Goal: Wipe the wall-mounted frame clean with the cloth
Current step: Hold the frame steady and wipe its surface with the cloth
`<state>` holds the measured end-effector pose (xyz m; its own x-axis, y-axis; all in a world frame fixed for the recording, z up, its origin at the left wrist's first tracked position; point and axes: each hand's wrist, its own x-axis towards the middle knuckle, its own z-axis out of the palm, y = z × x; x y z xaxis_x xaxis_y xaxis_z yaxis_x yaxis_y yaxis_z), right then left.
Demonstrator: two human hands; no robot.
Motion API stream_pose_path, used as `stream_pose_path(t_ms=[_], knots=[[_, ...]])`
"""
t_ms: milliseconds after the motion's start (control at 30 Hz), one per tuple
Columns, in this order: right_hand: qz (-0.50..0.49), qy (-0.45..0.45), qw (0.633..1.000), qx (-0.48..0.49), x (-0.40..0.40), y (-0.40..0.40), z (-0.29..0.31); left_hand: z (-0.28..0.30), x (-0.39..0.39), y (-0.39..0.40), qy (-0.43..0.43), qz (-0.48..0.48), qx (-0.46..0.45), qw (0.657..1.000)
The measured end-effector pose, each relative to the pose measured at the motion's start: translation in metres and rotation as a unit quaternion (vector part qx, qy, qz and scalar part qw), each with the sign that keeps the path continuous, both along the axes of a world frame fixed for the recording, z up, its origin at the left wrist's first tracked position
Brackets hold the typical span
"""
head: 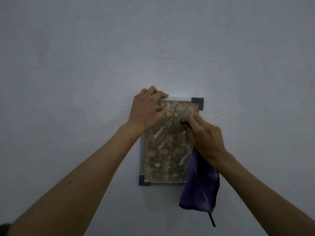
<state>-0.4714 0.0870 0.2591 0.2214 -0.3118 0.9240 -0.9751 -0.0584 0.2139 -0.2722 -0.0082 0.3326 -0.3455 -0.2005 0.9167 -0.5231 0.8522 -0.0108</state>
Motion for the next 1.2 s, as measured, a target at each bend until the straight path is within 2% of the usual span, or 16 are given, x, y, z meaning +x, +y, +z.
stream_pose_path(t_ms=[67, 200, 333, 433, 467, 567, 600, 767, 1000, 1067, 1200], knots=[[0.002, -0.062, 0.997, -0.034, 0.001, 0.001, 0.003, 0.000, 0.000, 0.000, 0.001, 0.000, 0.002, 1.000], [0.000, 0.075, 0.997, 0.031, -0.001, -0.002, -0.006, 0.000, 0.000, -0.001, 0.000, 0.001, -0.002, 1.000], [-0.001, -0.050, 0.999, -0.019, -0.002, 0.002, 0.001, -0.001, 0.000, -0.001, 0.001, 0.003, 0.002, 1.000], [0.012, 0.013, 1.000, 0.016, 0.003, 0.000, -0.008, 0.000, 0.002, 0.001, -0.012, 0.001, 0.005, 1.000], [0.017, -0.008, 1.000, 0.011, 0.001, 0.002, -0.007, 0.000, 0.002, 0.001, -0.015, 0.001, 0.005, 1.000], [0.028, -0.173, 0.983, -0.052, -0.009, 0.013, -0.010, 0.000, 0.002, 0.002, -0.017, 0.003, 0.003, 1.000], [0.025, -0.193, 0.979, -0.057, -0.010, 0.015, -0.019, 0.000, 0.002, 0.002, -0.018, 0.006, -0.001, 1.000], [0.018, -0.193, 0.981, 0.009, -0.005, 0.023, -0.081, -0.018, 0.004, 0.004, -0.073, 0.067, -0.043, 0.994], [-0.042, -0.273, 0.961, -0.010, 0.019, 0.029, -0.137, -0.019, 0.005, 0.015, -0.088, 0.066, -0.010, 0.994], [-0.077, -0.266, 0.961, 0.020, 0.025, 0.026, -0.158, -0.017, 0.007, 0.015, -0.093, 0.067, -0.004, 0.993], [-0.103, -0.122, 0.981, 0.112, 0.032, 0.020, -0.191, -0.016, 0.007, 0.015, -0.095, 0.068, -0.003, 0.993]])
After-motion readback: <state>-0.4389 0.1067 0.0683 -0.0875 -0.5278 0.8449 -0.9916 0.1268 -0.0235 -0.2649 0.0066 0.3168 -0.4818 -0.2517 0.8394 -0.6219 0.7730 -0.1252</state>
